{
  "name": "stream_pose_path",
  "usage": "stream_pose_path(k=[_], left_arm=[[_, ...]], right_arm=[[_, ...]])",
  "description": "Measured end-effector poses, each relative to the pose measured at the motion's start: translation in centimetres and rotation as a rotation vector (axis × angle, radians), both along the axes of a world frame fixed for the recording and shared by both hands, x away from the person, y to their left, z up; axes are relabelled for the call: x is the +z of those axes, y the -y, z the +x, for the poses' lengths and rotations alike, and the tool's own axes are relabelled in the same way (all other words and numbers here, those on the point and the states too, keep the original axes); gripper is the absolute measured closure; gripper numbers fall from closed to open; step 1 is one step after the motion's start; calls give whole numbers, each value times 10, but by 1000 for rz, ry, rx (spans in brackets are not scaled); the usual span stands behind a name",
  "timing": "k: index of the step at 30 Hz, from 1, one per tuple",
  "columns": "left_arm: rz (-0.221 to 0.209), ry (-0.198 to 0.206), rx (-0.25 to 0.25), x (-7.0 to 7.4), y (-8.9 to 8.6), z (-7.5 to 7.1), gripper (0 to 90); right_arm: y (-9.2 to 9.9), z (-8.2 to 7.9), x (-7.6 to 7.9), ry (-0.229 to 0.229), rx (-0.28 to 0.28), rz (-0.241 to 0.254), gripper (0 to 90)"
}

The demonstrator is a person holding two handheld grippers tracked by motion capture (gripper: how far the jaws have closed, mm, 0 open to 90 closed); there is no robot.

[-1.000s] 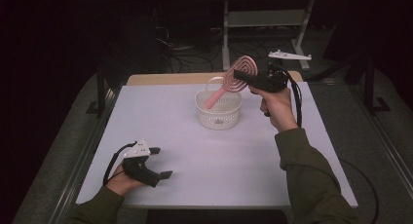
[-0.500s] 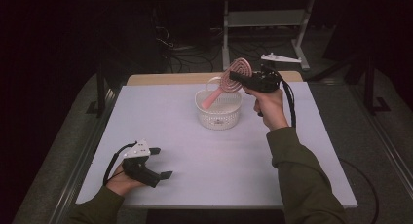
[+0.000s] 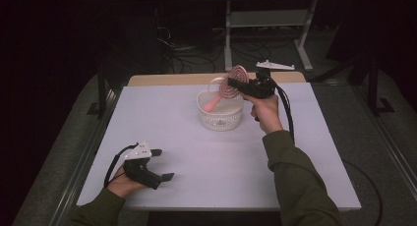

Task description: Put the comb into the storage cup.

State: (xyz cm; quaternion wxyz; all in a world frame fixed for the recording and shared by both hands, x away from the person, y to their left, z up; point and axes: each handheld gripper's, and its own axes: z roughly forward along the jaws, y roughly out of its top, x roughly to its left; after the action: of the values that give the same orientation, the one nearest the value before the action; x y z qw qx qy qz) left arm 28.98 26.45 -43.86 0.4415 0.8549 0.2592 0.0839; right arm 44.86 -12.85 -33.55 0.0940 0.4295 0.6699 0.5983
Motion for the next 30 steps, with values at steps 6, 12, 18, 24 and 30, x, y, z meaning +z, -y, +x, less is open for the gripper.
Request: stream_pose_path(k=[6,12,18,24,30], left_arm=[[1,0,-3,0,0,0,4],[-3,1,-1,0,0,0,4],[-3,2,-2,0,0,0,4],[-4,1,-3,0,0,0,4],[-4,1,-3,0,0,-1,5]], right_arm=[[-2,3,-6,-10,-4,-7,626],[-8,3,-11,-16,0,-18,626],[-12,5,-18,-27,-3,-23,626],[-13,7,-21,-38,-7,-27,626],[-15,7,-24,-41,-8,-35,626]])
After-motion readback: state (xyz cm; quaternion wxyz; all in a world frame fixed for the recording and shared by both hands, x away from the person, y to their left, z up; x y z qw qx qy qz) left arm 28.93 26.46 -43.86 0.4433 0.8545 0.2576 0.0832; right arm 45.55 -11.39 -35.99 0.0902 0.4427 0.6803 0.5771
